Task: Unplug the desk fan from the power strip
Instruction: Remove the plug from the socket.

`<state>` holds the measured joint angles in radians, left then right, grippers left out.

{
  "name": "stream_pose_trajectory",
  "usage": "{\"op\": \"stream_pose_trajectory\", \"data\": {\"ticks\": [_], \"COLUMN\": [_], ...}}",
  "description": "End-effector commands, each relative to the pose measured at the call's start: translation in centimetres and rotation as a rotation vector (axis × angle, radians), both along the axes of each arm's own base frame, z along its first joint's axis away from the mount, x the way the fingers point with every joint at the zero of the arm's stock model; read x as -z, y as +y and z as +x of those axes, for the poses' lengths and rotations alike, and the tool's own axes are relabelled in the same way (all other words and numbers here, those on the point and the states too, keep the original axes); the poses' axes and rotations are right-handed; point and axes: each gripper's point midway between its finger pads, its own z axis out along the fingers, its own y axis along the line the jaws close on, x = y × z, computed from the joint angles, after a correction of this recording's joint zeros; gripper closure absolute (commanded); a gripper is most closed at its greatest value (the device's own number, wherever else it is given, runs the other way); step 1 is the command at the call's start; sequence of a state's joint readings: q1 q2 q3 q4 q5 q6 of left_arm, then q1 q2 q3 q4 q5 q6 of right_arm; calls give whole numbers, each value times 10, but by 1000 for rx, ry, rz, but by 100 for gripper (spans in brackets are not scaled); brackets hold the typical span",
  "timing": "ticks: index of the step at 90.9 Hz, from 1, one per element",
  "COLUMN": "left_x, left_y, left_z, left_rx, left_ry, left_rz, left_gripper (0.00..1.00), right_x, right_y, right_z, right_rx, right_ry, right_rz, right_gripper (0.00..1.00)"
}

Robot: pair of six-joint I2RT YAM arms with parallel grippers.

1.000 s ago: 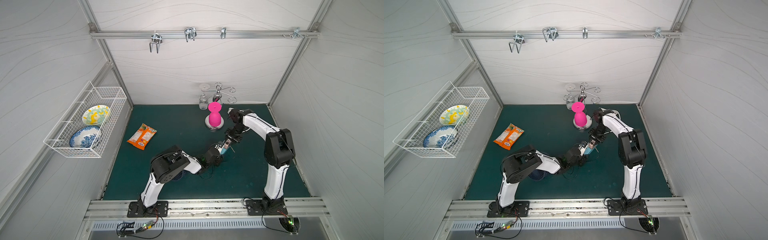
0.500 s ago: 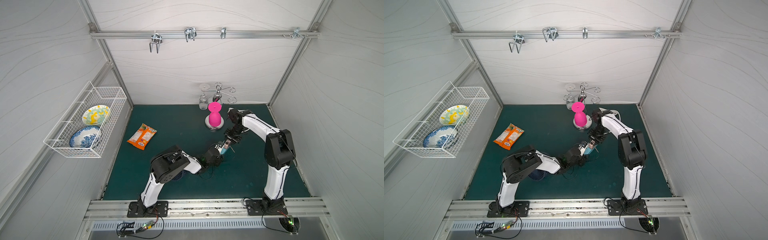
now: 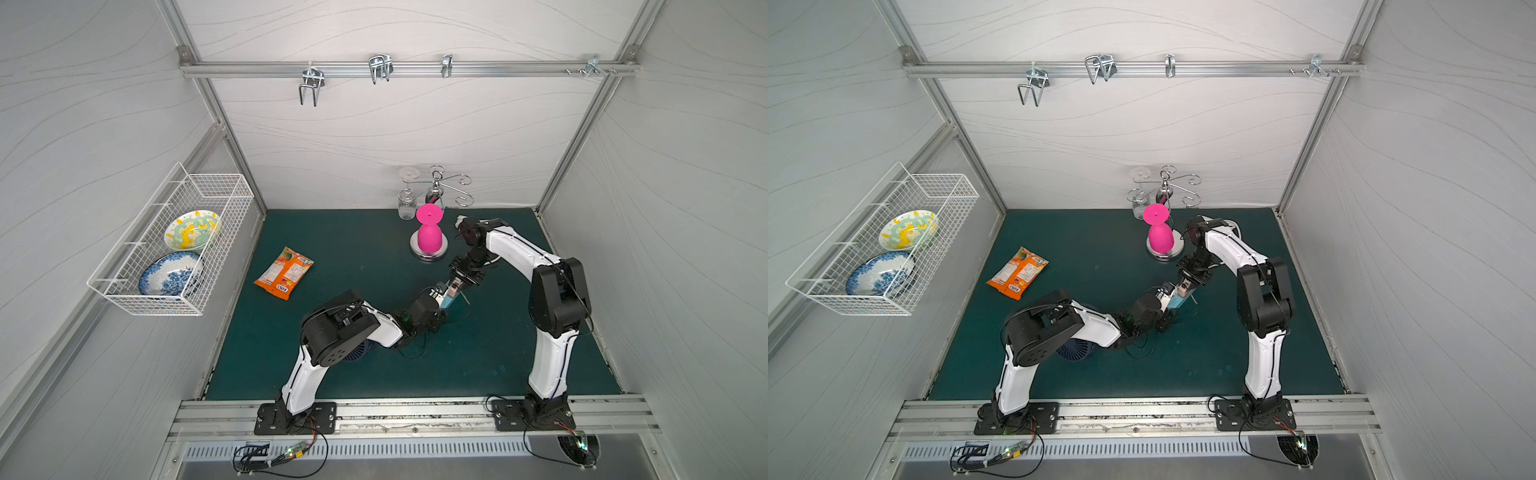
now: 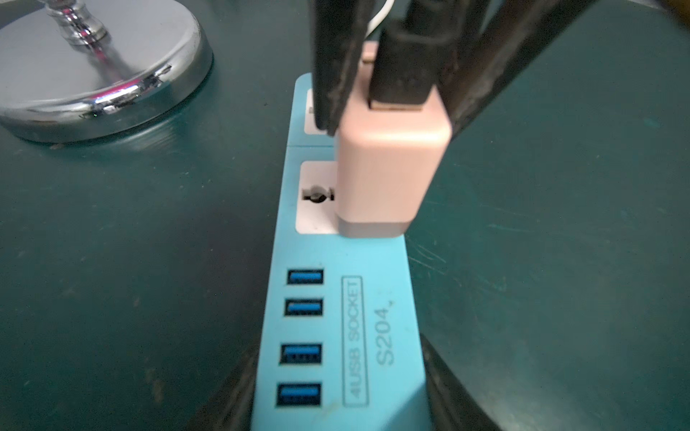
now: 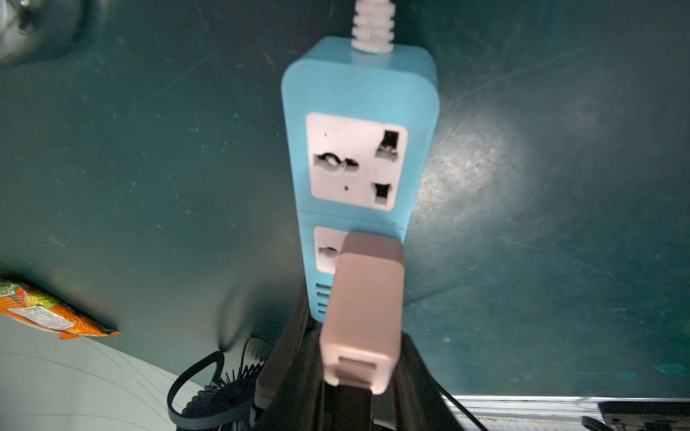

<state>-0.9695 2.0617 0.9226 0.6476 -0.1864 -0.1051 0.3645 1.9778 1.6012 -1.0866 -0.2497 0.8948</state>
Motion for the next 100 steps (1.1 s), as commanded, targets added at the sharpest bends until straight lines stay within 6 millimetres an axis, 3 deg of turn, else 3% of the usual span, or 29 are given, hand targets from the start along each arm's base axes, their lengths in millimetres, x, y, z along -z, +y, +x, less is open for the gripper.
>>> {"op": "stream_pose_trajectory", "data": {"ticks": [1, 44, 75, 100], "left_x": [21, 21, 20, 22], "left_y": [4, 0, 3, 4], "left_z": [-11, -9, -8, -5], "left_rx": [37, 38, 29, 19], "left_ry": [62, 58, 52, 48], "left_rz": [59, 57, 60, 71], "left_gripper": [63, 63, 63, 63], "right_x": [-3, -3, -5, -1], "right_y": [-5, 9, 2, -2], "right_z": [13, -2, 4, -4], "right_rx": [17, -86, -57, -38], "right_ry": [-45, -66, -68, -55], "right_rz": [4, -64, -55, -49], "right_gripper": [91, 91, 91, 91]}}
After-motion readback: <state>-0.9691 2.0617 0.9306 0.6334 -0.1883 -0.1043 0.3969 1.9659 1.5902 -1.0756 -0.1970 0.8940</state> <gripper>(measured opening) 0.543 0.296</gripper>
